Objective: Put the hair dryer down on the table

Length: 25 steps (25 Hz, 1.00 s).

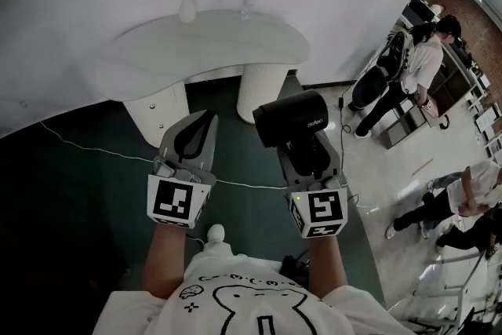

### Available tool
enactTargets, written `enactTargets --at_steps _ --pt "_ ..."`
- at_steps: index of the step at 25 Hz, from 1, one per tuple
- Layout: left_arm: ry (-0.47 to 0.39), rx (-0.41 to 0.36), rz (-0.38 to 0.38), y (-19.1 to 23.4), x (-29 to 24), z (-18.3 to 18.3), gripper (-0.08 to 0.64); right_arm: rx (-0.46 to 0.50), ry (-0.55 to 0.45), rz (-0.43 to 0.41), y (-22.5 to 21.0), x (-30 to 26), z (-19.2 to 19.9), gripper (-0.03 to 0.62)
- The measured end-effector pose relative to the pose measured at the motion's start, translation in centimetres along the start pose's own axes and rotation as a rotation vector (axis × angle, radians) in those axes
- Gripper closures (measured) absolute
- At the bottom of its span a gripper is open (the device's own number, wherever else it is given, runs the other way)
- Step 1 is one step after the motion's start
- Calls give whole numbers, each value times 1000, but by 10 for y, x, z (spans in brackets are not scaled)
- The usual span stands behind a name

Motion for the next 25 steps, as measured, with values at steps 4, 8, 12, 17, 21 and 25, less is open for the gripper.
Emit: enactTargets --at_steps 4,8,12,17,21,25 --pt "-4 7 -5 -1 -4 7 532 8 -6 -5 -3 -2 11 344" --pt "-9 -8 -7 7 -9 8 532 -1 -11 -14 -4 -12 12 344" --pt "3 -2 -8 66 -47 20 532 9 5 -23 1 -82 -3 344" --pt "24 15 10 111 -73 41 532 3 26 -23 10 -133 -8 344" --pt "10 22 21 118 -82 50 532 18 38 -18 8 -145 0 344" --pt "20 35 25 122 -97 60 532 9 46 -11 -3 -158 7 344"
Point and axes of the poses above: the fingertips, and each gripper's own axes: x backward along the fingers, y to its left, z out of its underside, the point moved 5 cm from there along x, backward along the fingers, and after that the axes turned 1 degree about y, right-handed, at the moved point
